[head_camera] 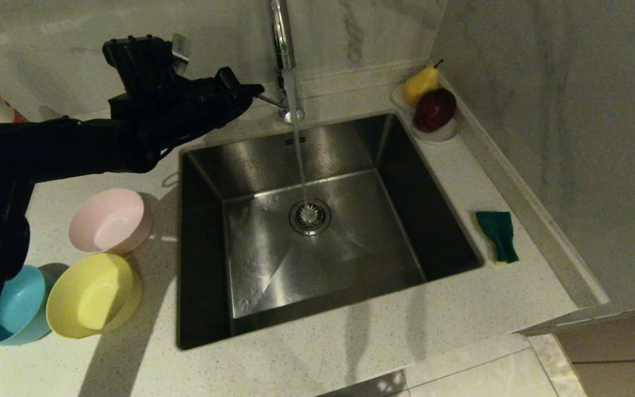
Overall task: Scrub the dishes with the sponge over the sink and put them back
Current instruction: Turn on the faucet
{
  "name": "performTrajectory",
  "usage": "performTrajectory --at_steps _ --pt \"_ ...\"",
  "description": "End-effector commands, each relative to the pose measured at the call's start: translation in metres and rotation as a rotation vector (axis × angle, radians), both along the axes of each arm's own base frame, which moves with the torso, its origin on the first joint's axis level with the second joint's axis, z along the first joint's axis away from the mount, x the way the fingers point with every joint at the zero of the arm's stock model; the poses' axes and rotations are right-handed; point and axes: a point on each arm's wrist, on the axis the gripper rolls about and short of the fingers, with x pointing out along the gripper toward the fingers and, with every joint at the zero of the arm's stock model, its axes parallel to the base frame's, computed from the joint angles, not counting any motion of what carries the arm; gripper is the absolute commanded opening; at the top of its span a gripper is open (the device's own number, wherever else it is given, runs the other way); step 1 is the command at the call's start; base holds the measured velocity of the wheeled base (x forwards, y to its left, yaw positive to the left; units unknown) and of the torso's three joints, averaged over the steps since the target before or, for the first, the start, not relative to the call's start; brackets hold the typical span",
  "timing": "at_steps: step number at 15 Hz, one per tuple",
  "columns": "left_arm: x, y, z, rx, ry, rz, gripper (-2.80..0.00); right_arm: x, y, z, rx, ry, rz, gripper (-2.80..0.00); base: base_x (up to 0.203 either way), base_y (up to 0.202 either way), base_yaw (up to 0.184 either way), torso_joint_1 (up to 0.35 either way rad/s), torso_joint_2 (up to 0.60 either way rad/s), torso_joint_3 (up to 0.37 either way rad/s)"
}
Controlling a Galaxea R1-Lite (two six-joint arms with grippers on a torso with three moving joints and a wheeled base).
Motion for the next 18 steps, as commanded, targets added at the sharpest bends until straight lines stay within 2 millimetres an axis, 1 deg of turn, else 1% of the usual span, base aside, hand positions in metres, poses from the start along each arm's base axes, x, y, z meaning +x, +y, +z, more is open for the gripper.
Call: performTrajectory --at_steps 1,5,7,10,13,16,18 --pt "-0.001 0.0 0.001 -0.003 0.0 -0.002 -2.8 0.0 0.0 0.0 0.0 0.001 0.0 -2.8 0.0 0.0 0.0 0.0 0.0 0.0" --pt "-0.007 0.001 0.003 -0.002 0.009 0.001 -2.8 0.0 0.0 0.0 0.0 0.001 0.0 -2.8 0.0 0.0 0.0 0.0 0.0 0.0" --pt "-0.006 -0.002 -0.01 0.009 0.051 -0.004 -2.8 0.0 0.0 0.0 0.0 0.001 0.0 -2.8 0.0 0.0 0.0 0.0 0.0 0.0" --pt "-0.004 -0.004 -0.021 0.045 0.059 0.024 -2.8 0.0 0.0 0.0 -0.001 0.001 0.0 -2.8 0.0 0.0 0.0 0.0 0.0 0.0" --pt "-0.007 -0.002 -0.01 0.033 0.028 0.041 -2.8 0.0 0.0 0.0 0.0 0.002 0.0 -2.8 0.0 0.0 0.0 0.0 0.0 0.0" --pt "-0.017 0.016 0.013 0.017 -0.02 0.093 -2.8 0.0 0.0 0.0 0.0 0.001 0.0 -2.8 0.0 0.0 0.0 0.0 0.0 0.0" --pt "-0.029 0.025 0.026 0.009 -0.04 0.124 -2.8 0.0 0.0 0.0 0.0 0.001 0.001 -2.8 0.0 0.0 0.0 0.0 0.0 0.0"
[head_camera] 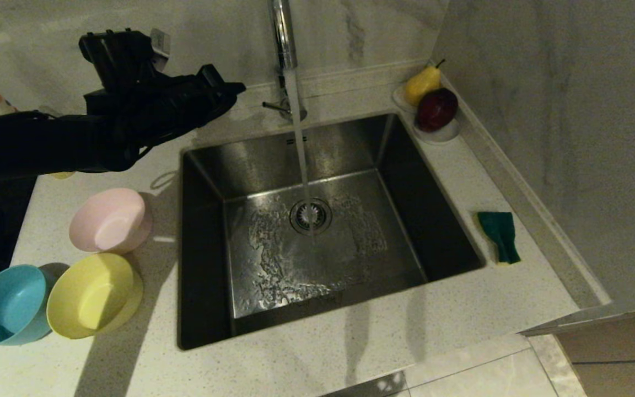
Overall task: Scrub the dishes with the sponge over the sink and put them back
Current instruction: Turn on the faucet, then pick up a bowl and the sponge
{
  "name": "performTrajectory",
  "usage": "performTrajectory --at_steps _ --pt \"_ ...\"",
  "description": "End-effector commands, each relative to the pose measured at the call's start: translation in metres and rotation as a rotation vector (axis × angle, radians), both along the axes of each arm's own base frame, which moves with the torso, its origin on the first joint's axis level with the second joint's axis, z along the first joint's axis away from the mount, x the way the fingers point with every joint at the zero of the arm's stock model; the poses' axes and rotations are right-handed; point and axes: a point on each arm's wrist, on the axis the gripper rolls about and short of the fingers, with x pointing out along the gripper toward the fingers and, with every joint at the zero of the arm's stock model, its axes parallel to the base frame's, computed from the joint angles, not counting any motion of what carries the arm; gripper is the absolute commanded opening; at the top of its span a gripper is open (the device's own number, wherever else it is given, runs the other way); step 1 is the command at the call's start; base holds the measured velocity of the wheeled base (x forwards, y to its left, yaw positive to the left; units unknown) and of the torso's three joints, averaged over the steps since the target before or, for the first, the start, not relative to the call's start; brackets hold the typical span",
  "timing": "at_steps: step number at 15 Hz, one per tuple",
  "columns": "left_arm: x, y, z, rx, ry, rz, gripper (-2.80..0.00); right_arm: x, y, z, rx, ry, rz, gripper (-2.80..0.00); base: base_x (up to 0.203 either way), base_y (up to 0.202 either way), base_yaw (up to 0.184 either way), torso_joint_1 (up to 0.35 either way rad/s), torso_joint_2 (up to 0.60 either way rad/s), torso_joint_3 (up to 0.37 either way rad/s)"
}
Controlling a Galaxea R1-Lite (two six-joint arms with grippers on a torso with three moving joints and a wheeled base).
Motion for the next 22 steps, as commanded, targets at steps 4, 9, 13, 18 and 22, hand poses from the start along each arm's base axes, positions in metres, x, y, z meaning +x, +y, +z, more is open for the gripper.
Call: performTrajectory --at_steps 4,9,13,18,22 --pt "-0.06 0.016 0.054 0.008 -0.08 0.069 -2.8 0.0 0.0 0.0 0.001 0.0 0.0 -2.8 0.0 0.0 0.0 0.0 0.0 0.0" --pt "-0.165 0.033 0.083 0.195 -0.115 0.218 -2.8 0.0 0.0 0.0 0.001 0.002 0.0 -2.8 0.0 0.0 0.0 0.0 0.0 0.0" --pt "-0.278 0.053 0.079 0.293 -0.151 0.349 -2.8 0.0 0.0 0.0 0.0 0.001 0.0 -2.8 0.0 0.0 0.0 0.0 0.0 0.0" --pt "-0.409 0.073 0.033 0.326 -0.176 0.378 -2.8 0.0 0.0 0.0 0.001 0.002 0.0 -2.8 0.0 0.0 0.0 0.0 0.0 0.0" --pt "-0.468 0.082 -0.022 0.362 -0.125 0.443 -2.8 0.0 0.0 0.0 0.001 0.002 0.0 -2.8 0.0 0.0 0.0 0.0 0.0 0.0"
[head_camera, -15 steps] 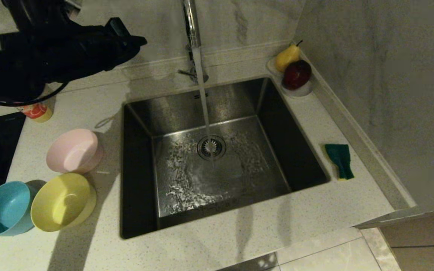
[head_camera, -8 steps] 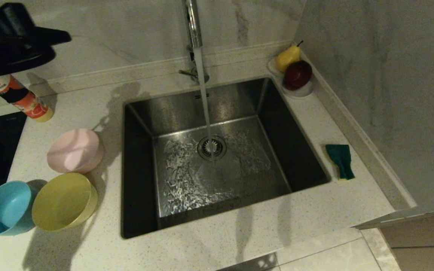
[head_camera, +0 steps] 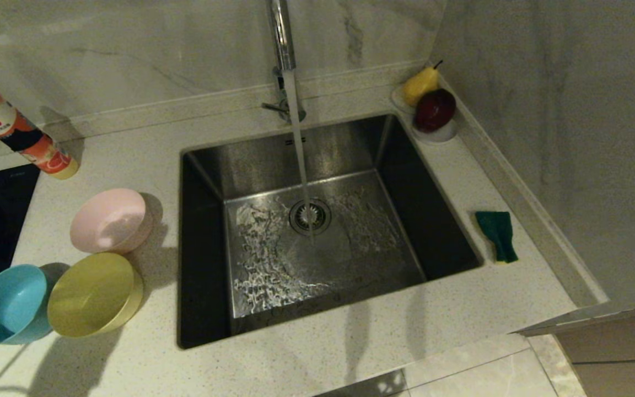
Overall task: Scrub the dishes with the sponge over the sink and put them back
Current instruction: Pick up a bowl and the sponge
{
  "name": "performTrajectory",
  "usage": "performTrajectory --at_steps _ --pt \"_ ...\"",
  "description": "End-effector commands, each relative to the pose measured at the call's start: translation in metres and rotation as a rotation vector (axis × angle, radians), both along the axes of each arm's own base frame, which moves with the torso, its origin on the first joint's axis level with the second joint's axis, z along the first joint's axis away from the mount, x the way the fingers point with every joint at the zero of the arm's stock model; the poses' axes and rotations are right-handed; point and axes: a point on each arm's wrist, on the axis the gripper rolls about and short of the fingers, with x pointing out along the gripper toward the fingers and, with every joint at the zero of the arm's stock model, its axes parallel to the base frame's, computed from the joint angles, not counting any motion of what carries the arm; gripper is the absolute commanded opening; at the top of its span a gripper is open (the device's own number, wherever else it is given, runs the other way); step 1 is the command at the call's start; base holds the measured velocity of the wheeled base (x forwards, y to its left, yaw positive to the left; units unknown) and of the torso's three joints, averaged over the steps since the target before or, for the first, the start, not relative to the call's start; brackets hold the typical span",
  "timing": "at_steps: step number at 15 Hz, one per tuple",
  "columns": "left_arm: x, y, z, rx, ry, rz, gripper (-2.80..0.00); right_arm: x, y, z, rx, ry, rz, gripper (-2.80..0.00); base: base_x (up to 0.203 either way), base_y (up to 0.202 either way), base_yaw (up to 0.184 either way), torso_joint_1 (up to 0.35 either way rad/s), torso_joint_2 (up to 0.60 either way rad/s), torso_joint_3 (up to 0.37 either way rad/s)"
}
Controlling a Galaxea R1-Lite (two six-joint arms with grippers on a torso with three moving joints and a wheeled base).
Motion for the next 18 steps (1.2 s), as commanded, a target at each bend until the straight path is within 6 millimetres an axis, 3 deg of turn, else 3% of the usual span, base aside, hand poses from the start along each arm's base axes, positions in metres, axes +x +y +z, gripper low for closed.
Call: performTrajectory --at_steps 1,6,9,15,16,18 --pt "-0.052 0.007 -0.027 -0.01 -0.071 0.072 -2.8 0.0 0.0 0.0 -0.001 0.001 0.0 -2.8 0.0 0.0 0.0 0.0 0.0 0.0" --pt "-0.068 0.002 -0.086 0.0 0.001 0.222 -2.8 0.0 0.0 0.0 0.0 0.001 0.0 -2.8 0.0 0.0 0.0 0.0 0.0 0.0" --pt "-0.075 0.001 -0.136 0.021 -0.003 0.198 -2.8 0.0 0.0 0.0 0.0 0.001 0.0 -2.8 0.0 0.0 0.0 0.0 0.0 0.0" --pt "-0.028 0.0 -0.229 0.145 0.152 0.175 -2.8 0.0 0.0 0.0 0.0 0.001 0.0 -2.8 0.0 0.0 0.0 0.0 0.0 0.0" --pt "-0.023 0.0 -0.238 0.146 0.14 0.175 -2.8 0.0 0.0 0.0 0.0 0.0 0.0 -2.8 0.0 0.0 0.0 0.0 0.0 0.0" --pt "-0.022 0.0 -0.234 0.135 0.087 0.175 -2.8 0.0 0.0 0.0 0.0 0.0 0.0 -2.8 0.0 0.0 0.0 0.0 0.0 0.0"
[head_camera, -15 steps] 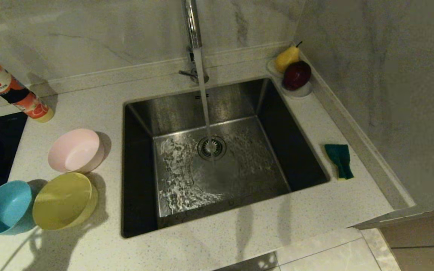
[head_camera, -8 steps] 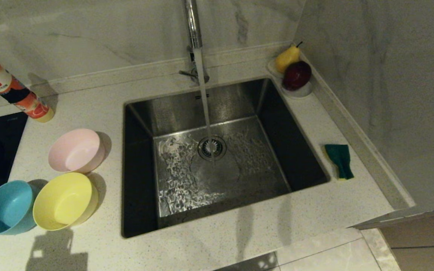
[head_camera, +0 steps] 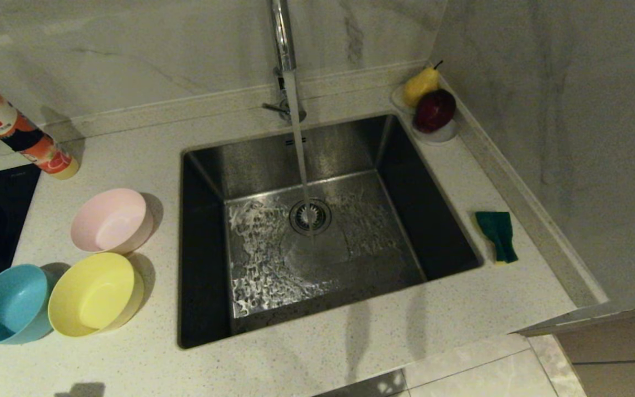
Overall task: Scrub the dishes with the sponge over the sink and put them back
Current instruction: Pick up a bowl and the sponge
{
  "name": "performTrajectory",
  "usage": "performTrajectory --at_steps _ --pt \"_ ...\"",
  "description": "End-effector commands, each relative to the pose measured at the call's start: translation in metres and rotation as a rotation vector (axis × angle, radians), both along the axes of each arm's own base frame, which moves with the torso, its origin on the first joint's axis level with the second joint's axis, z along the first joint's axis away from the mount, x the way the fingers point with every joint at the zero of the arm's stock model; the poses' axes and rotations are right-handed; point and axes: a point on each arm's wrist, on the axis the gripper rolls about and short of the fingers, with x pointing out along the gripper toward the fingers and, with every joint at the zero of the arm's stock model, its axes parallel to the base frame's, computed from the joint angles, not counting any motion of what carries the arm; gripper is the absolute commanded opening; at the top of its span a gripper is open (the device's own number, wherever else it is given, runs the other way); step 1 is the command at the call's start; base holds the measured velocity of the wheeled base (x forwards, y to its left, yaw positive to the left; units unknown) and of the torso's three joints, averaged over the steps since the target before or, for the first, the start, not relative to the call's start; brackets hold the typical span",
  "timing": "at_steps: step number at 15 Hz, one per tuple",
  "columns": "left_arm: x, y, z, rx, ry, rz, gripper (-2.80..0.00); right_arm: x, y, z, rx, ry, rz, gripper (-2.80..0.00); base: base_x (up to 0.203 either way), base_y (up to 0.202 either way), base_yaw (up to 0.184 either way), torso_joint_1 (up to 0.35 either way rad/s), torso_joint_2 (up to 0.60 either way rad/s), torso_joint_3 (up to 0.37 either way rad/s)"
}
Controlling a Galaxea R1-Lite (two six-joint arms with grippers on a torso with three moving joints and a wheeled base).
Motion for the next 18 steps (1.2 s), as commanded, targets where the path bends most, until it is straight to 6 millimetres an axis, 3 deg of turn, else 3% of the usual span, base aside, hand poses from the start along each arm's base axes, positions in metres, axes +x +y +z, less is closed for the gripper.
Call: performTrajectory --at_steps 1,9,18 --pt "0.0023 0.0 -0.0049 -0.002 0.0 0.001 -2.8 0.0 0.0 0.0001 0.001 -0.001 -0.001 -2.8 0.0 0.0 0.0 0.0 0.0 0.0" --pt "0.0024 0.0 -0.0049 -0.009 0.001 -0.001 -2.8 0.0001 0.0 0.0002 0.0 0.0 -0.001 -2.8 0.0 0.0 0.0 0.0 0.0 0.0" --pt "0.0023 0.0 -0.0049 -0.009 0.0 0.0 -2.8 0.0003 0.0005 -0.0006 -0.127 0.002 0.031 -2.8 0.0 0.0 0.0 0.0 0.0 0.0"
